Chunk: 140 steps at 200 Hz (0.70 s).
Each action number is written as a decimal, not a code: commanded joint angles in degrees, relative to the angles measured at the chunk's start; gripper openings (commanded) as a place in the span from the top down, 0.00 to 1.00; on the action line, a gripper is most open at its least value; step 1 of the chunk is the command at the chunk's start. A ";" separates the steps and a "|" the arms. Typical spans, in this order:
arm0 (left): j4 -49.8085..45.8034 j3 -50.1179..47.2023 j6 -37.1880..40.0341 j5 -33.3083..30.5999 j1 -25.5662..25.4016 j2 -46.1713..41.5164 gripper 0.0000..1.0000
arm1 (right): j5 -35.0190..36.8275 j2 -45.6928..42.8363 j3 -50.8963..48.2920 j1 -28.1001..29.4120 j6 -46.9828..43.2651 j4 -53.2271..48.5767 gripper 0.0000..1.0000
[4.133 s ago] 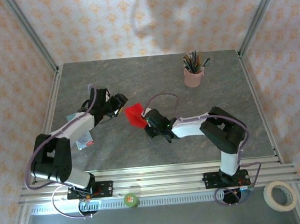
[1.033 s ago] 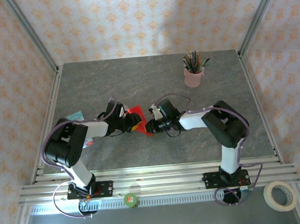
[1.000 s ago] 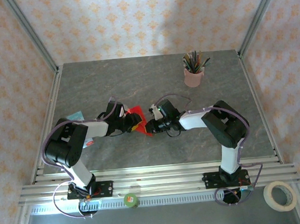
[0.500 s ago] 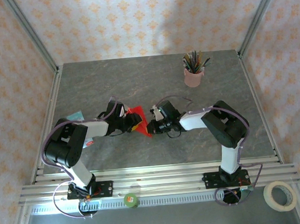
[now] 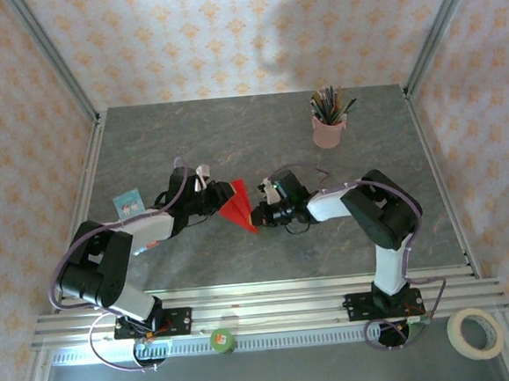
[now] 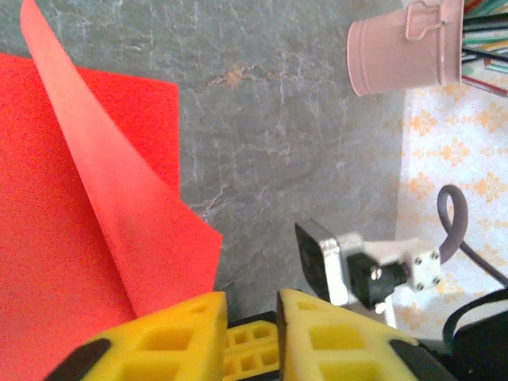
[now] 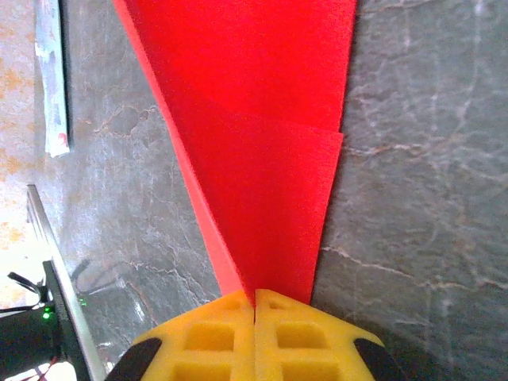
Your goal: Fold a paper plane with a square sheet of paper (pick it up from the middle)
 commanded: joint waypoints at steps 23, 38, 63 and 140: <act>11.87 -2.20 -1.35 6.75 0.13 4.71 0.87 | -2.91 1.42 -3.10 -1.21 2.53 0.60 0.95; 12.55 -1.57 -1.08 7.95 -0.17 6.22 0.88 | -3.22 1.60 -3.25 -1.28 2.35 1.08 0.95; 12.47 -0.10 -0.80 9.10 -0.87 9.06 0.89 | -3.85 1.87 -3.79 -1.71 2.56 2.15 0.95; 14.68 1.86 -1.14 10.40 -1.18 14.16 0.90 | -5.68 1.64 -4.95 -2.60 3.64 4.99 0.96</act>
